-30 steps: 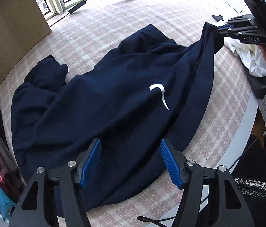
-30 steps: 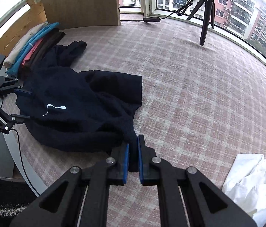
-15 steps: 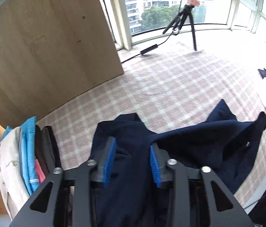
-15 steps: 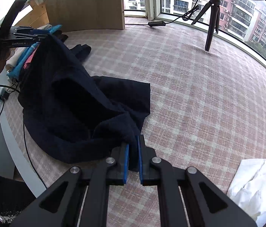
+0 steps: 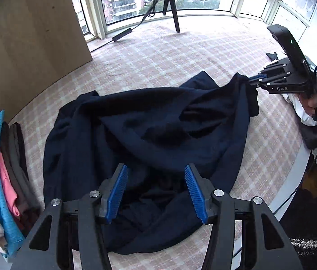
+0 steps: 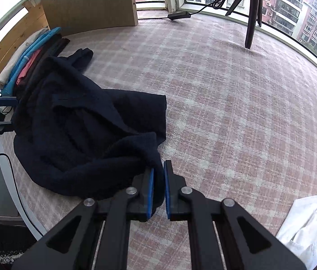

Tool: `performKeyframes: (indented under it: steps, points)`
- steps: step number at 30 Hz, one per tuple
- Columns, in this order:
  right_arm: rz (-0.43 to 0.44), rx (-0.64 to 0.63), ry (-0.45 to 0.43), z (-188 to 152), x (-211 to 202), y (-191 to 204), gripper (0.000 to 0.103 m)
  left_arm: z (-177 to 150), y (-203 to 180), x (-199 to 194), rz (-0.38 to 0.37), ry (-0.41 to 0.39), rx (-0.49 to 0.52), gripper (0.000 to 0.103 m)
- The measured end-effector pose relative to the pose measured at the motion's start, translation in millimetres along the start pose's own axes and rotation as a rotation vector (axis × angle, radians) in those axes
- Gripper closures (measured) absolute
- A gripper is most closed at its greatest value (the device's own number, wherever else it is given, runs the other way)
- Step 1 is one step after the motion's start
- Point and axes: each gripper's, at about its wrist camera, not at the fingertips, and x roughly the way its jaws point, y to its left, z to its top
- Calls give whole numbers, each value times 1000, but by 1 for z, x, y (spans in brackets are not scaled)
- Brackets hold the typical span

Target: Fold clothes

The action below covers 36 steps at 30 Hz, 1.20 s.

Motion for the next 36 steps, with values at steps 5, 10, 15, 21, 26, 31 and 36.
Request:
performKeyframes:
  steps: [5, 10, 15, 21, 26, 31, 36]
  points:
    - [-1, -17, -6, -1, -4, 1, 95, 3, -33, 27, -95, 33, 18, 61]
    - [5, -10, -14, -5, -5, -1, 95, 13, -52, 56, -121, 85, 62, 76]
    - [23, -11, -23, -6, -9, -1, 95, 16, -33, 54, -142, 121, -35, 98]
    - [151, -112, -16, -15, -21, 31, 77, -9, 43, -88, 24, -133, -195, 98]
    - [168, -254, -27, -19, -25, 73, 63, -68, 112, -142, 266, -143, -339, 98]
    - [185, -283, -79, -9, -27, 96, 63, -132, 157, -126, 254, -88, -489, 98]
    - [222, -434, -115, 2, -31, 148, 58, -147, 150, -103, 218, -72, -514, 98]
